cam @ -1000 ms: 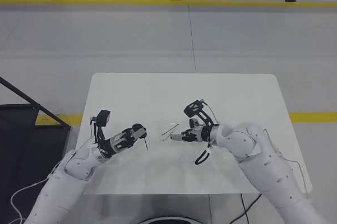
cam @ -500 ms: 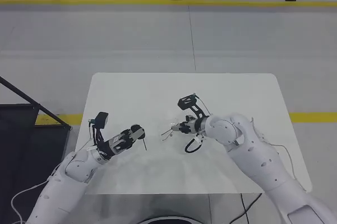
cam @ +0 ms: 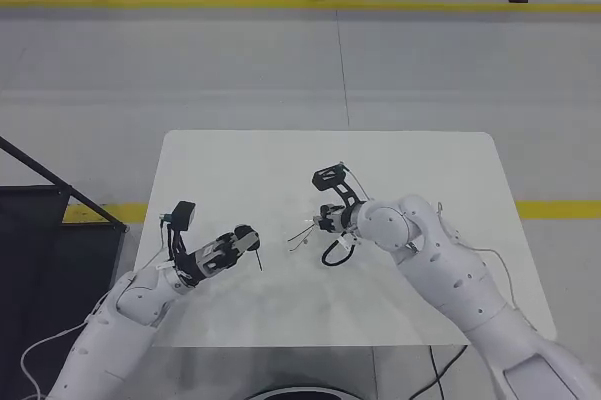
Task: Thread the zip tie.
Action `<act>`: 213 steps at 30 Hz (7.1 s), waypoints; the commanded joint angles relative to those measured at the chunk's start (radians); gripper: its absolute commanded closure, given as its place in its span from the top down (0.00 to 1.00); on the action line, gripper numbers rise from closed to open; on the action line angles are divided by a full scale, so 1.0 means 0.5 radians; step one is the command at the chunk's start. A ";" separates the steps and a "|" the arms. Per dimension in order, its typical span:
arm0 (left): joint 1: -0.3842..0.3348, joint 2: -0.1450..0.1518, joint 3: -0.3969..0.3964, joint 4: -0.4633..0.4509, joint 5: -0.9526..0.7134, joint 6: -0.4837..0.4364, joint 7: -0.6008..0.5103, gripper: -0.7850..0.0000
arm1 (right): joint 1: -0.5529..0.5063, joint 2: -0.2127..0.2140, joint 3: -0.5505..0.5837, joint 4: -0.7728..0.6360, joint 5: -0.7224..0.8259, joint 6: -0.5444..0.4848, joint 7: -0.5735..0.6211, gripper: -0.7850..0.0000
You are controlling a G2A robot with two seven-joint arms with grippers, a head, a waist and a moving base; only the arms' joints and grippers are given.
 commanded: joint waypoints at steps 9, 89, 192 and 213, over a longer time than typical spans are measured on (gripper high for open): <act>0.008 0.002 -0.017 0.002 -0.002 -0.006 0.002 0.00 | 0.023 -0.035 -0.017 0.052 -0.006 -0.005 0.013 0.02; 0.152 -0.204 0.251 -0.302 2.106 1.050 1.684 0.00 | -1.407 0.223 1.044 -1.604 0.364 0.281 -0.370 0.00; 0.052 -0.267 0.296 -0.193 1.966 1.033 1.660 0.00 | -1.461 0.220 1.081 -1.633 0.636 0.391 -0.494 0.00; -0.031 -0.298 0.332 -0.109 1.921 0.949 1.611 0.00 | -1.367 0.202 1.012 -1.503 0.769 0.474 -0.534 0.00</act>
